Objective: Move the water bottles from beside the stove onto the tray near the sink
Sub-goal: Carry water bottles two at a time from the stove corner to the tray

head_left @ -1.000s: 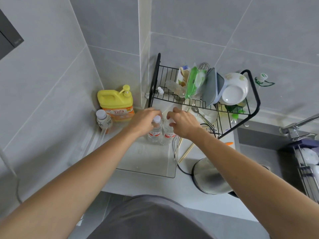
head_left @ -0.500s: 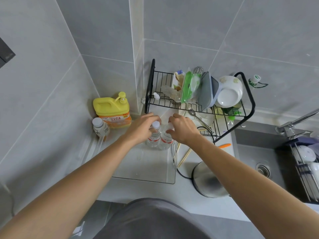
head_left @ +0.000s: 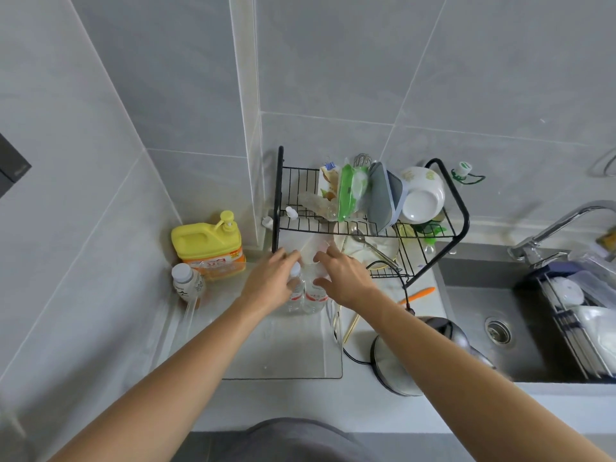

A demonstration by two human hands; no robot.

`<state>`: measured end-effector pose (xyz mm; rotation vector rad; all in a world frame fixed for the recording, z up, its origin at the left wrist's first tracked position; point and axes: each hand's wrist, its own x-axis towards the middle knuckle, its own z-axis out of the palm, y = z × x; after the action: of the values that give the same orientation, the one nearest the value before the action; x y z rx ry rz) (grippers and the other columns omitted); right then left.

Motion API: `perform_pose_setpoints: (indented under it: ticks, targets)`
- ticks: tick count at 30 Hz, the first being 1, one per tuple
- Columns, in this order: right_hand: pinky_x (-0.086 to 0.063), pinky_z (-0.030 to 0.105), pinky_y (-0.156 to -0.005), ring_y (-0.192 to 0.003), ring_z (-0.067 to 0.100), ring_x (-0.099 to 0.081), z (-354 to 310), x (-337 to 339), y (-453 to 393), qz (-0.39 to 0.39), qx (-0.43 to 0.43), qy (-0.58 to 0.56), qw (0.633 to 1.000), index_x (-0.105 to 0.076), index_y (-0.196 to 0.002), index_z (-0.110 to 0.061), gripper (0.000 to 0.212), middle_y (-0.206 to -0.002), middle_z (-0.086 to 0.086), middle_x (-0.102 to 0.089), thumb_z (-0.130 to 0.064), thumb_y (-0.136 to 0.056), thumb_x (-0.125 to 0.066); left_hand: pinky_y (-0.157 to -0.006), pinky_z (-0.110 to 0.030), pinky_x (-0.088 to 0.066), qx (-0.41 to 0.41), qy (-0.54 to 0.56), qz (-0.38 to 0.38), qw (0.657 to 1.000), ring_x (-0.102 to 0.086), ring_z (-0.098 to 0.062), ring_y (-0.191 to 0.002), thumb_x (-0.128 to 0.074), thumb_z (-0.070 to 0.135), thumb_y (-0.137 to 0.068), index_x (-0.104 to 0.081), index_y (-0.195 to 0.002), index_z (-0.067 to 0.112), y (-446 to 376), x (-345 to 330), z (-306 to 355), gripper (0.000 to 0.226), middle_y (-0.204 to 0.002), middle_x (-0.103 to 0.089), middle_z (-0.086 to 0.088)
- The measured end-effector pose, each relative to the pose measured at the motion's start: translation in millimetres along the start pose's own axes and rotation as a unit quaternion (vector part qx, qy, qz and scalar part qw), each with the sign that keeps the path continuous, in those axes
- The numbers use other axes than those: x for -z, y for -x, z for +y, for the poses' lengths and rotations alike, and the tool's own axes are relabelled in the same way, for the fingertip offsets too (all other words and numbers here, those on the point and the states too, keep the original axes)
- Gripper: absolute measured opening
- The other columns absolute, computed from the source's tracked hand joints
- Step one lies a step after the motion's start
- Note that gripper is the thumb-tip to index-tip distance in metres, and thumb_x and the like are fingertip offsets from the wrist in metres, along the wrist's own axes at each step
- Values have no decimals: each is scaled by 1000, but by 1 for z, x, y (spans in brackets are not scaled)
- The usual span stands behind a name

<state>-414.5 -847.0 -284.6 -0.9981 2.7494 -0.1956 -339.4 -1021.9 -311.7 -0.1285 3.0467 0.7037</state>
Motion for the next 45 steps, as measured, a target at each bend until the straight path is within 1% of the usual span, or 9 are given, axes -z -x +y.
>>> perform_pose_setpoints:
  ticks: [3,5,8,13,21,26,31,38,45]
  targets:
    - [-54,44,-93,-122,33,-62,-5,0,9,9,-11,-29,999,-53,-142,-19,58,-136,5,-55,-41,-93,-77,-76,-38,-53,31,-6,34,999,-61,-26,-115,-75,40,-89,-55,-121,29,10,6,6,40,-118,-58,0]
    - [-54,44,-93,-125,30,-59,-5,4,18,34,-31,-44,998,-52,-143,-21,58,-136,2,-56,-45,-94,-74,-72,-38,-52,25,-19,87,996,-61,-28,-110,-71,43,-89,-57,-117,24,16,12,14,36,-113,-57,-1]
    - [-53,40,-82,-118,27,-58,1,16,37,91,-69,-60,992,-54,-140,-23,52,-129,1,-58,-50,-98,-65,-78,-40,-51,-33,-46,152,987,-56,-28,-104,-65,40,-90,-60,-116,16,21,20,31,36,-110,-53,-3]
    - [-54,41,-75,-107,28,-60,33,38,99,197,-129,-61,970,-59,-127,-20,41,-117,1,-58,-50,-100,-56,-91,-42,-46,-154,-53,165,973,-52,-26,-113,-58,43,-96,-59,-127,18,12,29,91,40,-123,-55,-1]
    - [-49,43,-94,-119,26,-49,130,75,272,284,-276,-16,918,-54,-139,-26,55,-133,-2,-53,-59,-95,-48,-113,-48,-42,-293,-20,121,948,-45,-28,-138,-55,47,-93,-53,-144,22,6,-4,271,58,-145,-52,-3]
    - [-43,47,-112,-142,28,-39,197,74,416,301,-371,-11,879,-44,-152,-28,66,-157,3,-43,-62,-95,-47,-115,-50,-41,-367,-22,78,927,-43,-26,-142,-51,53,-95,-47,-152,26,46,-62,413,64,-152,-49,-2]
    - [-39,50,-118,-148,31,-35,245,62,563,324,-474,-27,818,-45,-153,-27,70,-160,6,-41,-63,-93,-48,-119,-53,-36,-437,-9,27,899,-38,-25,-148,-56,53,-95,-47,-153,27,104,-124,546,65,-155,-47,-1]
    - [-33,47,-122,-149,25,-31,284,47,730,350,-596,-34,722,-40,-157,-27,72,-161,4,-37,-62,-95,-51,-110,-52,-44,-557,21,-44,829,-42,-26,-144,-52,57,-92,-50,-152,27,177,-199,703,67,-151,-50,-1]
    - [-31,46,-124,-151,24,-29,328,19,883,329,-705,-32,627,-37,-157,-28,71,-164,3,-33,-62,-96,-49,-106,-47,-47,-656,64,-114,743,-49,-30,-136,-49,54,-90,-53,-147,22,256,-295,867,66,-146,-56,-4]
